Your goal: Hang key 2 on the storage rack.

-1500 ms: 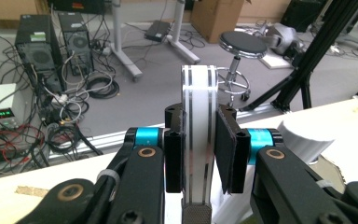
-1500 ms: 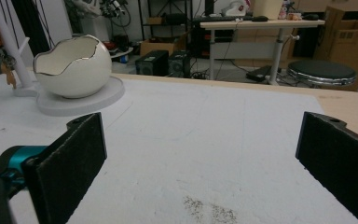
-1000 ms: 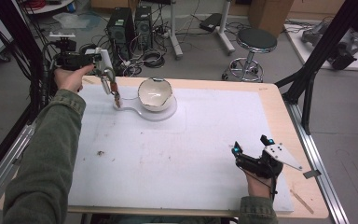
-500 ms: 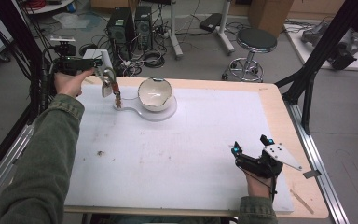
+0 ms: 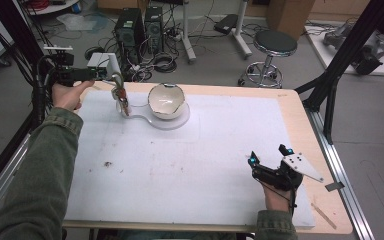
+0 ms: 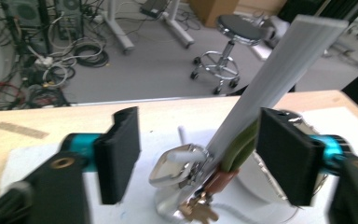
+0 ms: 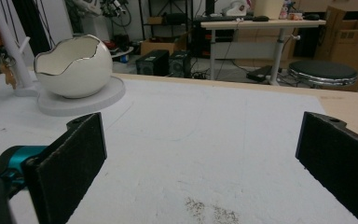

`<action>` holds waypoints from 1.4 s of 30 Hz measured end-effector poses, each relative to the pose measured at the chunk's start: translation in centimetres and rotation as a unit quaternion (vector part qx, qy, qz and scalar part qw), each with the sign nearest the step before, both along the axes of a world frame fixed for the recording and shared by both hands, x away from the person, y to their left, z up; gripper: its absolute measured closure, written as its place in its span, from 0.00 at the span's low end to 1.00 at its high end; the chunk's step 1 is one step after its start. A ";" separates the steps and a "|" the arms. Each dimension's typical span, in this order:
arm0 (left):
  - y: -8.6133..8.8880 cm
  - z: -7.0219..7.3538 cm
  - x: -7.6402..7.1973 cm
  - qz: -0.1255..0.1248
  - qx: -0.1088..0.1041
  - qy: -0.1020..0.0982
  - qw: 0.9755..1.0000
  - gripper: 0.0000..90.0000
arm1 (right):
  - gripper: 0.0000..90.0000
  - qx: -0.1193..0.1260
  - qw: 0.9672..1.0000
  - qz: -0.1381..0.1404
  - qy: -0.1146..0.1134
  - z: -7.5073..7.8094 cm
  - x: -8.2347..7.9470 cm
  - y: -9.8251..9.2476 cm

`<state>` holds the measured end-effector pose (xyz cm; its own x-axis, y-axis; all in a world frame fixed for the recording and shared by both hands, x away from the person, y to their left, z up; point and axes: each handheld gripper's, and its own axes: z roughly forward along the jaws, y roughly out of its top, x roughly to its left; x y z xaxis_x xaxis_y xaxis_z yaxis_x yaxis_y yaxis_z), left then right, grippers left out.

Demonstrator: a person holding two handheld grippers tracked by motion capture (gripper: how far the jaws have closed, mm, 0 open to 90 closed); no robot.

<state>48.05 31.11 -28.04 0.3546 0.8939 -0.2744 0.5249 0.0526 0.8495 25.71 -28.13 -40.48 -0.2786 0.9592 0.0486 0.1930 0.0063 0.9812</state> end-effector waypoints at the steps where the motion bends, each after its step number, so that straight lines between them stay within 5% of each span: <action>1: 0.0 -0.1 -0.1 -0.002 0.002 0.000 1.000 0.29 | 0.00 0.000 1.000 0.000 0.000 0.0 0.0 0.0; 11: -0.7 -0.7 -1.2 -0.022 0.021 0.019 0.999 0.10 | 0.00 -0.002 1.000 0.001 0.001 0.0 0.1 0.0; 19: -0.7 -0.4 -2.3 -0.025 0.009 0.012 1.000 0.02 | 0.00 -0.001 1.000 0.000 0.000 0.0 0.0 0.0; 42: -1.4 -2.4 -6.4 -0.042 0.028 0.006 0.999 0.02 | 0.00 0.001 1.000 0.003 0.006 0.0 0.1 0.1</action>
